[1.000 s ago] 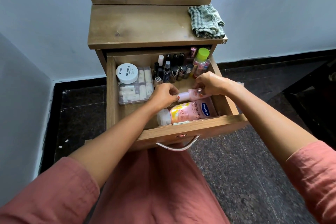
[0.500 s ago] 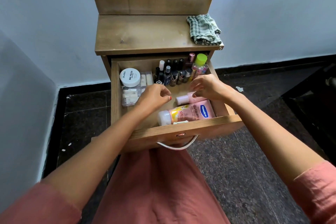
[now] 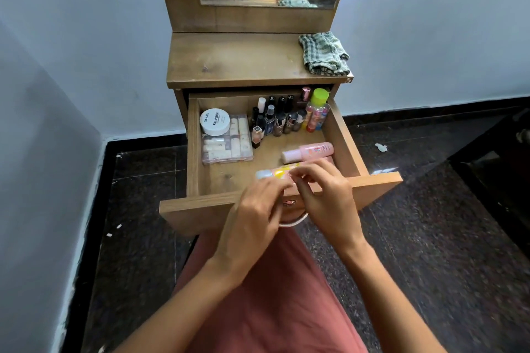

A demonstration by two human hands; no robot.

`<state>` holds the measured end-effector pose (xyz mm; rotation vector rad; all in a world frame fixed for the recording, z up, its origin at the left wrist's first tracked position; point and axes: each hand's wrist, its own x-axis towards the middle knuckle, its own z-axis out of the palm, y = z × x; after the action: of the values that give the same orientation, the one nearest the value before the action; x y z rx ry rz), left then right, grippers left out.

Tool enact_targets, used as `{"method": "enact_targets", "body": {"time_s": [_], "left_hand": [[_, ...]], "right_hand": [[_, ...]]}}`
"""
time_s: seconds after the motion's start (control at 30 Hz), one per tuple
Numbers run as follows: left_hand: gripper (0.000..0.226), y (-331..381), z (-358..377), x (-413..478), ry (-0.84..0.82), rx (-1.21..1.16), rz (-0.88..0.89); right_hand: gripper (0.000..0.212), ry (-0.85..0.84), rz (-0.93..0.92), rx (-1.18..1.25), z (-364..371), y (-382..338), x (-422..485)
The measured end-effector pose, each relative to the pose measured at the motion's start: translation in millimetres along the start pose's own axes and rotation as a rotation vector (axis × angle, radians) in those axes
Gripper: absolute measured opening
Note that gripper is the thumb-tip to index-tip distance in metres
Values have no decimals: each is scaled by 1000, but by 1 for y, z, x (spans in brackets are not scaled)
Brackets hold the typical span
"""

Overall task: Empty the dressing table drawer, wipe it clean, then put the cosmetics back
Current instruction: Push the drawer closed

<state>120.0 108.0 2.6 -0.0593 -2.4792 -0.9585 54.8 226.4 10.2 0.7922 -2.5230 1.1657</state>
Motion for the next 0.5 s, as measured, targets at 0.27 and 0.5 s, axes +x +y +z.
{"method": "enact_targets", "body": {"time_s": [0.27, 0.5], "left_hand": [[22, -20, 21, -33, -146, 322, 67], [33, -23, 28, -38, -219, 429, 37]], "right_hand": [[12, -194, 60, -112, 15, 23, -58], [23, -339, 53, -230, 26, 33, -69]]}}
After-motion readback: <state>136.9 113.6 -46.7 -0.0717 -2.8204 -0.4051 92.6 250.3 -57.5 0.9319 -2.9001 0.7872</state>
